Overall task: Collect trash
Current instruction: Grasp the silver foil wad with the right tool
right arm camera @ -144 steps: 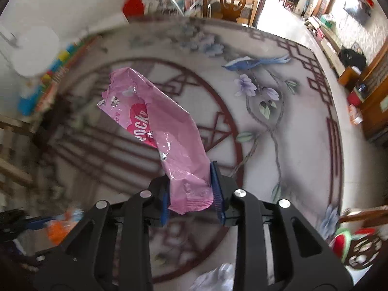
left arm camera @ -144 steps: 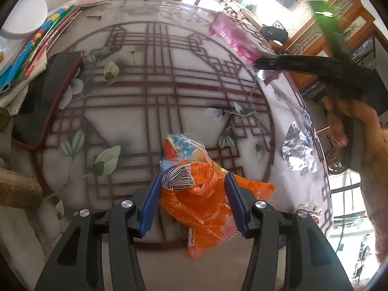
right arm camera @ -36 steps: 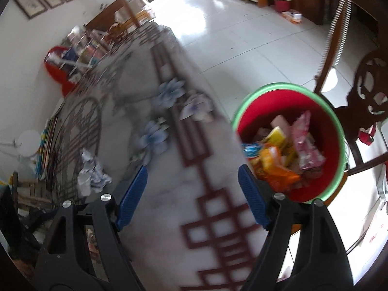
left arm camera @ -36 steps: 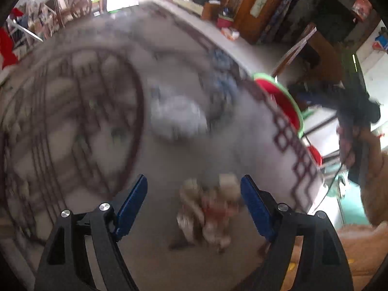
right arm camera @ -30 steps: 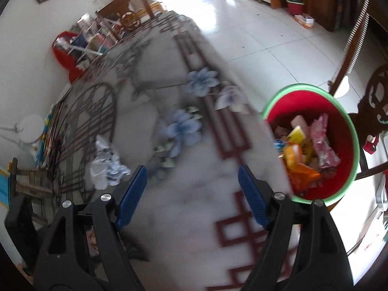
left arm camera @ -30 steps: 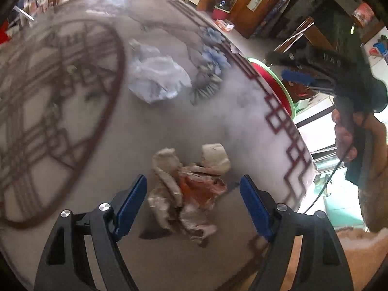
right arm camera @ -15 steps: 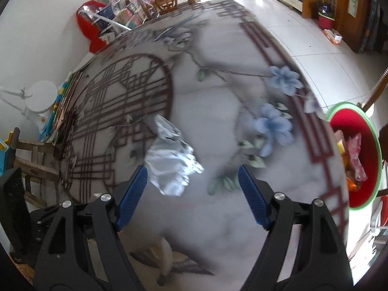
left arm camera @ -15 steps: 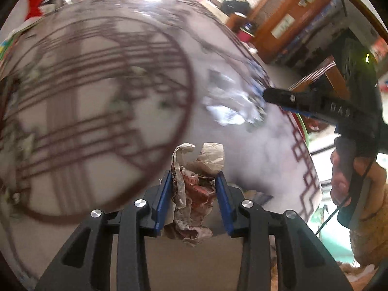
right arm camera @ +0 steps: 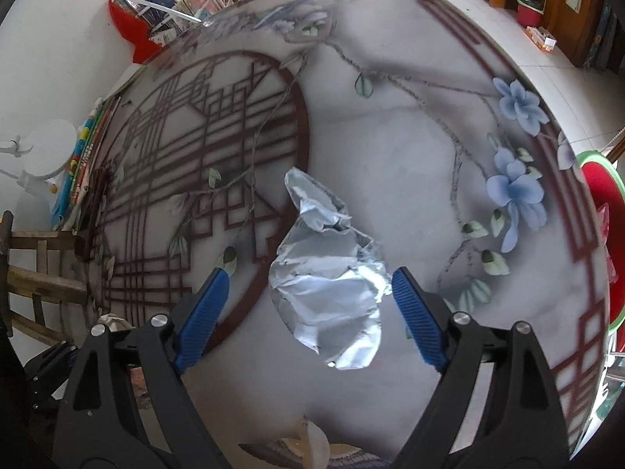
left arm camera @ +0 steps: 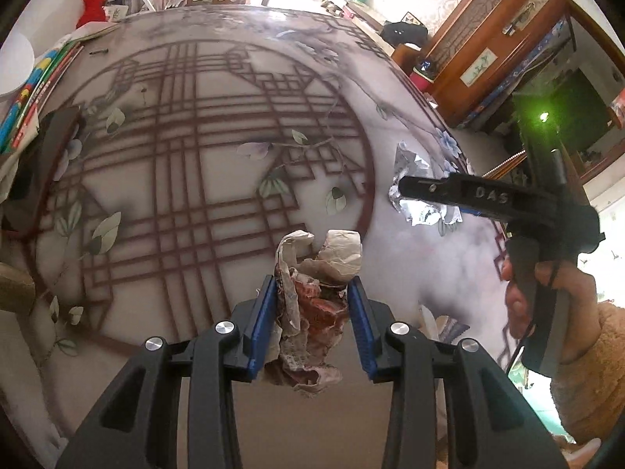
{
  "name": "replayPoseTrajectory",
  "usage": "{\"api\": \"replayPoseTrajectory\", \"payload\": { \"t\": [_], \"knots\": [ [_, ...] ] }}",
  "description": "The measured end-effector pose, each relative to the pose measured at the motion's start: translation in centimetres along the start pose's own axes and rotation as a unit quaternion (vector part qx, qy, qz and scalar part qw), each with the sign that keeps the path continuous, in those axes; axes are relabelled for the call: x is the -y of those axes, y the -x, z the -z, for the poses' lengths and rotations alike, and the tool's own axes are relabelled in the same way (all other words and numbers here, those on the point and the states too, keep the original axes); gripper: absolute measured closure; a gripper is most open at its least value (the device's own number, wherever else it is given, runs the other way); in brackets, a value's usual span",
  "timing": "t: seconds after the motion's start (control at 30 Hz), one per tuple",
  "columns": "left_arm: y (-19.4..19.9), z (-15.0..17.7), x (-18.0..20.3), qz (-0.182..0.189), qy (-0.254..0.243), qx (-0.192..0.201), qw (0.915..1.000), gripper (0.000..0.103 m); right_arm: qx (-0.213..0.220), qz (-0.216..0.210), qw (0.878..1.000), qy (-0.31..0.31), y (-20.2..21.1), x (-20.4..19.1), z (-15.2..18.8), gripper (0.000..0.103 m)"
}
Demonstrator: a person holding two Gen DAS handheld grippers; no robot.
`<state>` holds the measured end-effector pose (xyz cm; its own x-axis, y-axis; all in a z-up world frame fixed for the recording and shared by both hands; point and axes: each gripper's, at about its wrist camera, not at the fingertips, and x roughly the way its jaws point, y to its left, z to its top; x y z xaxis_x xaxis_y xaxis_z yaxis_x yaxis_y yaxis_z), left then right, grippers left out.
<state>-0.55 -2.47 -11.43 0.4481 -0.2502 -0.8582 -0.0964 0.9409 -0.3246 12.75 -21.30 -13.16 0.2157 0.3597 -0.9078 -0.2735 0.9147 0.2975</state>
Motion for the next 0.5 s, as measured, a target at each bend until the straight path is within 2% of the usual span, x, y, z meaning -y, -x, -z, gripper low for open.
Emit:
{"api": "replayPoseTrajectory", "payload": {
  "t": [0.27,0.37,0.43,0.5],
  "knots": [
    [0.3,-0.2,-1.2,-0.006,0.017,0.005,0.9998,0.068,0.006,0.025,1.0,0.019,-0.4,-0.5,0.0,0.02],
    [0.2,-0.3,-1.5,-0.005,0.025,0.005,0.9997,0.068,0.007,0.042,0.998,0.04,-0.5,-0.8,0.0,0.032],
    [0.3,-0.3,-1.6,-0.005,0.025,0.006,0.9997,0.068,0.008,0.041,0.998,0.044,-0.4,-0.7,0.0,0.042],
    [0.3,-0.3,-1.6,-0.005,0.025,0.006,0.9996,0.068,0.013,0.036,0.998,0.044,-0.1,-0.6,0.1,0.046]
  ]
}}
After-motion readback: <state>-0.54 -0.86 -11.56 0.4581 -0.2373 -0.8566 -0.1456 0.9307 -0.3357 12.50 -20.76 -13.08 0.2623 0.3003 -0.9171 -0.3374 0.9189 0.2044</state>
